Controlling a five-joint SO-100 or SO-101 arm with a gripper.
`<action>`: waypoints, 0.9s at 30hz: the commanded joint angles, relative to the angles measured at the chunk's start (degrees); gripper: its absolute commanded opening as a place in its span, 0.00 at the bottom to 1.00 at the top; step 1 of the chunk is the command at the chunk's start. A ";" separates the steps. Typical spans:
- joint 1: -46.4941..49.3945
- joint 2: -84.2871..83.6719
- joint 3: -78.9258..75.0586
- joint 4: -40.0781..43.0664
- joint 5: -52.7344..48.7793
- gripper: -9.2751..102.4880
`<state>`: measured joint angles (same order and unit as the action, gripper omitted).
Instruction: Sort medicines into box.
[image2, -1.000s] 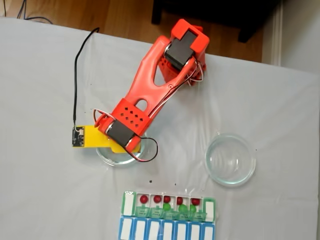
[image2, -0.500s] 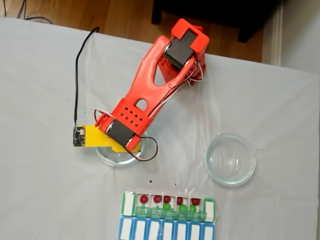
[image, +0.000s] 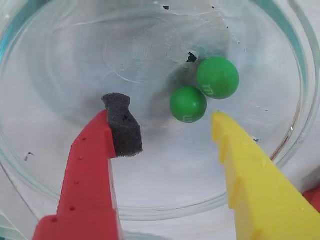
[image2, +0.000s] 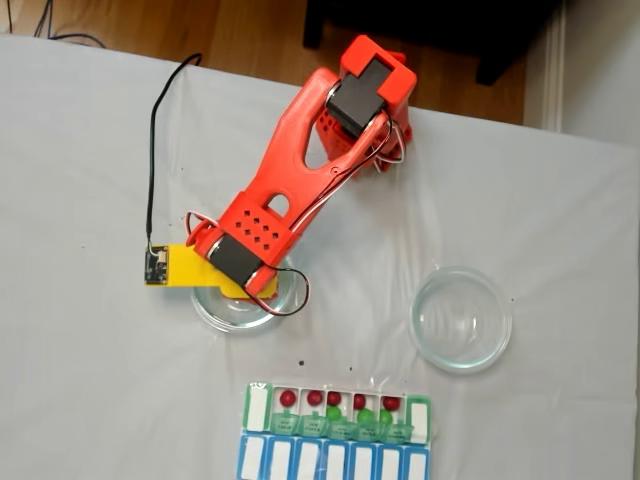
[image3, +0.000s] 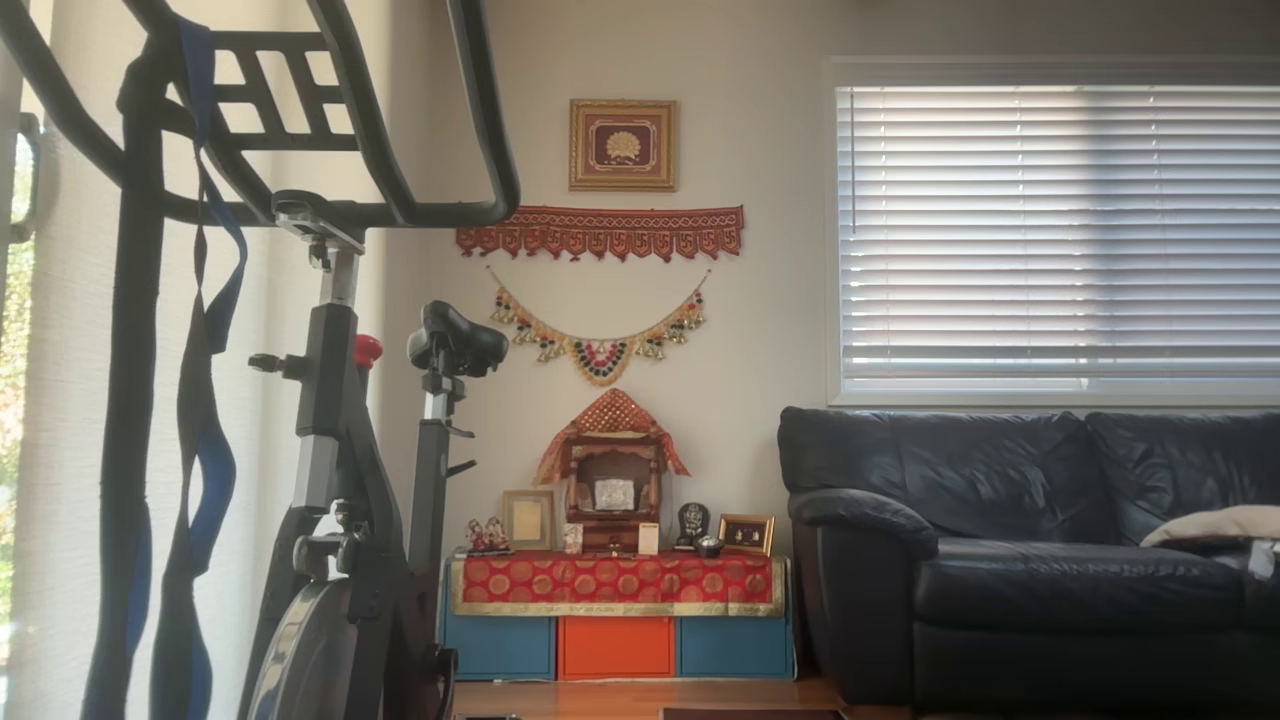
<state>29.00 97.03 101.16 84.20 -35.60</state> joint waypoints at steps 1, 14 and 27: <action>0.26 4.48 0.00 -0.79 -0.09 0.32; -0.97 5.54 3.43 -3.34 2.11 0.32; -2.90 6.59 5.10 -3.96 3.16 0.32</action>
<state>27.16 98.88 106.44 79.98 -32.70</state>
